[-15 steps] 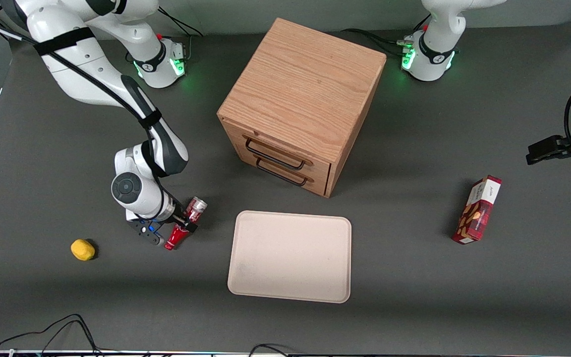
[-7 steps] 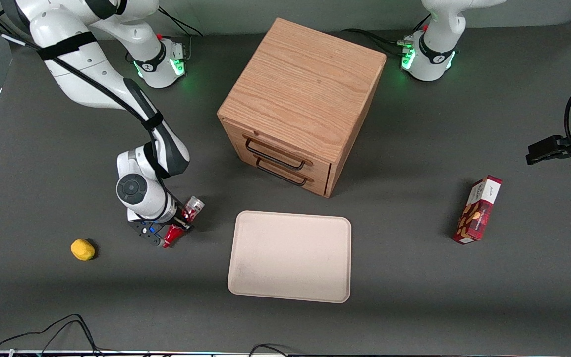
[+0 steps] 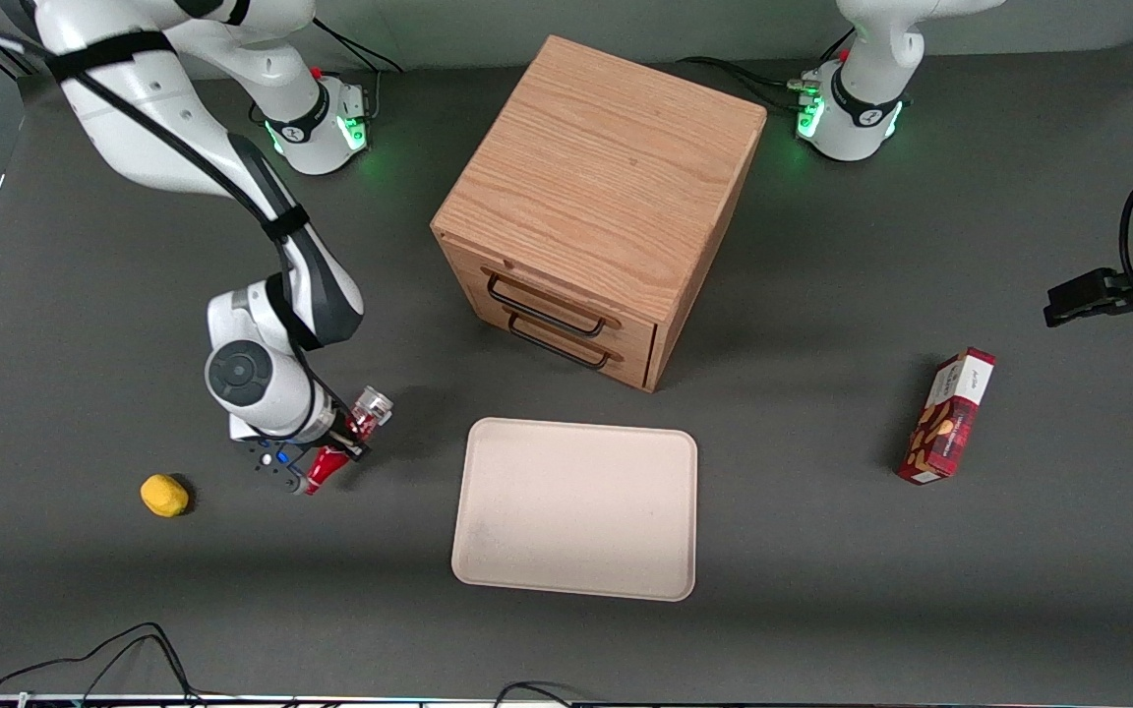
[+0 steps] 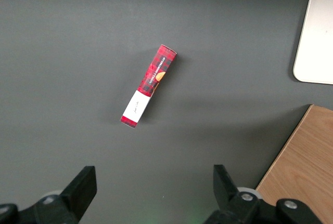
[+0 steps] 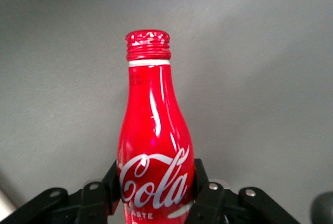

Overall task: Place coke bottle on tray
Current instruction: 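Lift the bottle upright off the table with the right gripper, then carry the bottle over the cream tray with the right gripper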

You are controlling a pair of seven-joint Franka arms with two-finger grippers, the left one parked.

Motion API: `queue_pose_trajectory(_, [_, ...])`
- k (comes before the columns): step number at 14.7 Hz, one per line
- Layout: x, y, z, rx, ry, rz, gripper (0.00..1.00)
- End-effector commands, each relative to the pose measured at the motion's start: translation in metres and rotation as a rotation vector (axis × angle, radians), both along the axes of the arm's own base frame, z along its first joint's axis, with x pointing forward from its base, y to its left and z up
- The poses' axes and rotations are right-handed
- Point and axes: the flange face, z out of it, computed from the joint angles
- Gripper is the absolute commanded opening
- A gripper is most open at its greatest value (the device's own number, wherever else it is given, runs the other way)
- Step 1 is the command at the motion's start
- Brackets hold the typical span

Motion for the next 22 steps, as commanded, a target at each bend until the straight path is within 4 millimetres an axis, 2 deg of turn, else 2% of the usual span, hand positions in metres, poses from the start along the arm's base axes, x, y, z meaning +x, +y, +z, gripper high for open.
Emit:
queue_pose_trajectory(1, [-0.009, -0.007, 0.106, -0.043, 0.05, 0.08, 0.0])
queue_pose_trajectory(4, [-0.023, -0.011, 0.2, -0.014, 0.101, 0.155, 0.0])
queue_pose_trajectory(6, [-0.034, -0.015, 0.252, -0.011, 0.135, 0.222, 0.0])
queue_pose_trajectory(9, [-0.043, -0.017, 0.309, -0.003, 0.159, 0.277, 0.0])
queue_pose_trajectory(11, [-0.047, -0.021, 0.327, 0.025, 0.17, 0.314, 0.0])
queue_pose_trajectory(14, [-0.045, -0.018, 0.322, 0.077, 0.201, 0.449, 0.0])
queue_pose_trajectory(15, [-0.04, -0.015, 0.317, 0.129, 0.201, 0.488, 0.0])
queue_pose_trajectory(17, [-0.014, 0.005, 0.292, 0.154, 0.213, 0.522, 0.0])
queue_pose_trajectory(18, [0.0, 0.021, 0.274, 0.161, 0.224, 0.528, 0.0])
queue_pose_trajectory(19, [0.008, 0.051, 0.256, 0.156, 0.234, 0.563, 0.0])
queue_pose_trajectory(20, [0.017, 0.072, 0.238, 0.152, 0.234, 0.585, 0.0])
queue_pose_trajectory(22, [0.04, 0.099, 0.199, 0.155, 0.189, 0.546, 0.0])
